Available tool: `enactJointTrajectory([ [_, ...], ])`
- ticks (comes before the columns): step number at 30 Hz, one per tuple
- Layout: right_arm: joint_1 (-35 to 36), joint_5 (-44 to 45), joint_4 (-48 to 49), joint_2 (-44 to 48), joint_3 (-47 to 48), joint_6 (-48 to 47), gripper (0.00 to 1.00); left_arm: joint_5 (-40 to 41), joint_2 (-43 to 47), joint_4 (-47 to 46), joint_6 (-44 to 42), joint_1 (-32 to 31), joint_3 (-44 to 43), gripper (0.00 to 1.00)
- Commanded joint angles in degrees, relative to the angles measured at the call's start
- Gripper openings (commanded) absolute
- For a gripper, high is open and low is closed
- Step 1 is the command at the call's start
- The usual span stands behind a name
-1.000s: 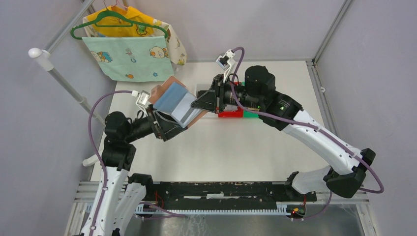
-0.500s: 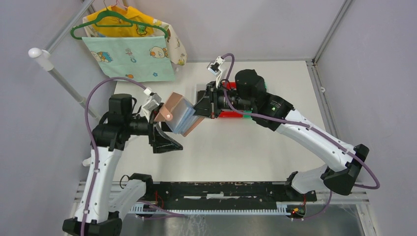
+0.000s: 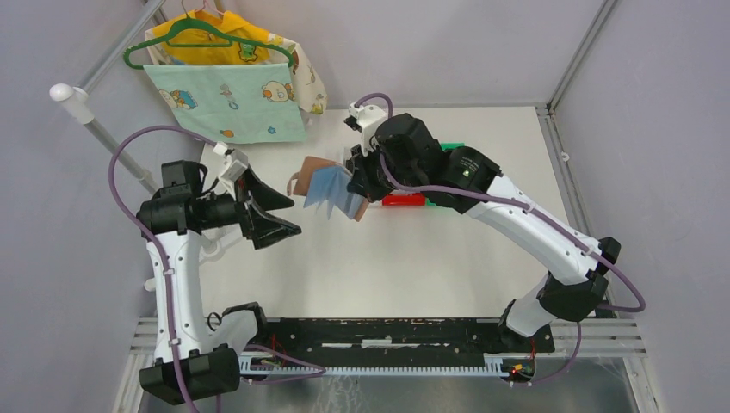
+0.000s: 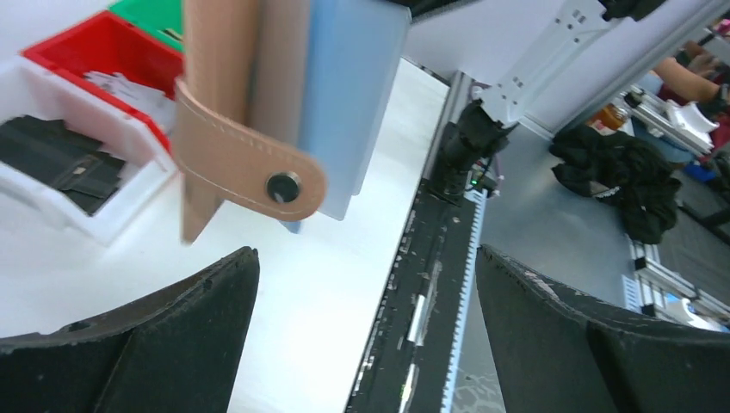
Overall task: Take the credit cards out of the card holder
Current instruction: Remove the credit card from the card holder.
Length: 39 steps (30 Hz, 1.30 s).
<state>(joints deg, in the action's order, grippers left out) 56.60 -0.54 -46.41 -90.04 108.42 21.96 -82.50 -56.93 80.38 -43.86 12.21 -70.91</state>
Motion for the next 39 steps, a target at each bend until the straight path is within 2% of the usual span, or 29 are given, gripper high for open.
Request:
enactJointTrajectory([
  [1,0.0,13.0,-8.6,1.5,-1.2,-7.4,0.00,2.7,-1.8,-14.7,14.3,3.3,-3.4,1.00],
  [2,0.0,13.3,-8.5,1.9,-2.3,-7.7,0.00,9.0,-1.3,-28.7,29.0,3.4,-1.8,1.00],
  [3,-0.1,12.9,-7.9,2.3,-3.2,-7.8,0.00,16.2,-0.4,-41.5,47.2,3.3,1.2,1.00],
  [4,-0.1,12.2,-6.9,2.9,-4.4,-7.8,0.00,20.9,-0.4,-45.9,57.6,3.5,2.8,1.00],
  [6,-0.1,10.8,-5.8,3.6,-5.6,-7.6,0.00,23.2,-4.7,-37.6,55.9,1.5,-2.1,1.00],
  [8,-0.1,10.7,-6.3,3.7,-5.5,-7.8,0.00,32.7,-5.8,-33.5,52.2,-3.3,-8.4,1.00],
  [10,-0.1,12.4,-8.1,3.2,-4.9,-8.5,0.00,45.6,-3.4,-35.3,49.2,-7.9,-7.7,1.00],
  [12,-0.1,15.4,-11.4,1.7,-3.0,-9.5,0.00,51.9,0.9,-38.7,46.6,-11.4,-2.2,1.00],
  [15,-0.1,21.6,-18.2,-1.8,-0.4,-10.8,0.00,48.5,11.9,-46.7,48.2,-11.5,12.1,1.00],
  [18,-0.1,26.4,-23.5,-5.0,0.6,-10.8,0.00,43.5,25.4,-57.7,57.8,-11.5,25.8,1.00],
  [21,0.0,26.9,-24.9,-6.9,2.6,-9.5,0.00,42.9,32.7,-60.8,64.2,-13.1,32.6,1.00],
  [25,0.0,22.2,-23.9,-9.6,7.3,-8.5,0.00,41.4,32.1,-60.5,65.8,-14.6,35.7,1.00],
  [30,0.0,19.3,-25.2,-15.2,13.7,-7.8,0.00,44.6,31.7,-72.2,73.0,-18.1,41.9,1.00],
  [33,0.0,17.1,-25.0,-18.6,17.1,-7.1,0.00,51.5,27.2,-76.0,71.5,-25.4,42.0,1.00],
  [35,0.0,13.4,-23.2,-20.2,18.3,-6.1,0.00,57.6,22.5,-75.5,68.7,-32.9,40.8,1.00],
  [37,0.0,9.9,-18.1,-18.3,15.2,-4.4,0.00,65.0,18.0,-74.0,66.4,-41.4,39.0,1.00],
  [39,0.0,8.5,-12.5,-15.4,10.7,-2.8,0.00,67.8,16.2,-74.9,66.4,-42.9,38.7,1.00],
])
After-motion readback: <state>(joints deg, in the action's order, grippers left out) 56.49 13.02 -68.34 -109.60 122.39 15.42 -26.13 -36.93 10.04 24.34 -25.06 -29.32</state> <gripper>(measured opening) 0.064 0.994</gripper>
